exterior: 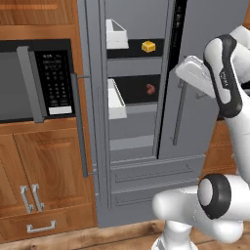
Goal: Retrieve the sausage and cheese from the fridge and place them on the cutting board on the counter.
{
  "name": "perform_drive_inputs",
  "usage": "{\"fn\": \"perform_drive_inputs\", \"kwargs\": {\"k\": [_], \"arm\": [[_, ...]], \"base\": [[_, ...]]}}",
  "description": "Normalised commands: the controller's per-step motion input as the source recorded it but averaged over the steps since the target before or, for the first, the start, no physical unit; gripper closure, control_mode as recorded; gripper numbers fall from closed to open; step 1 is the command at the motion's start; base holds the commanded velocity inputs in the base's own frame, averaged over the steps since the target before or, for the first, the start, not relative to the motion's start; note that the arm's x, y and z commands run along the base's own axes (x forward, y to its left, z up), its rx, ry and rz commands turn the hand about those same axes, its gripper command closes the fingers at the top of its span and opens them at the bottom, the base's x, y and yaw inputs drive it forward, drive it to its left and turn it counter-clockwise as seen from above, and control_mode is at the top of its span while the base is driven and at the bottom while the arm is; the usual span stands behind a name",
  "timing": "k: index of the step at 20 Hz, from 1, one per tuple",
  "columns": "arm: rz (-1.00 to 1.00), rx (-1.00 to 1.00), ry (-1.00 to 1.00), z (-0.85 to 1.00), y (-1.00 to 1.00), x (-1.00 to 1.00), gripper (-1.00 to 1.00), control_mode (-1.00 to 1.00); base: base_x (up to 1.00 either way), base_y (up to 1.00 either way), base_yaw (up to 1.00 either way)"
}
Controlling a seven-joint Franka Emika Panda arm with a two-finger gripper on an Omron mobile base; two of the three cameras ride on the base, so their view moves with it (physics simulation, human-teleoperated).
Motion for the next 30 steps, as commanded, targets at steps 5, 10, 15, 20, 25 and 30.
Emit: {"fn": "perform_drive_inputs", "kwargs": {"k": [5,10,15,20,25,30], "arm": [[0.02,-0.44,-0.2,-0.89,-0.36,0.15,-1.0,-1.0],[0.02,-0.1,-0.12,-0.49,-0.3,0.62,-1.0,-1.0],[0.06,0.0,-0.01,-0.04,-0.35,0.52,-1.0,-1.0],[0.03,0.0,-0.05,0.0,-0.15,0.61,-1.0,-1.0],[0.0,0.0,-0.14,0.0,-0.14,0.69,-1.0,-1.0],[0.0,0.0,-0.06,-0.02,-0.34,0.58,-1.0,-1.0]], "base": [[0.0,0.0,0.0],[0.0,0.0,0.0],[0.0,0.0,0.0],[0.0,0.0,0.0],[0.0,0.0,0.0],[0.0,0.0,0.0]]}}
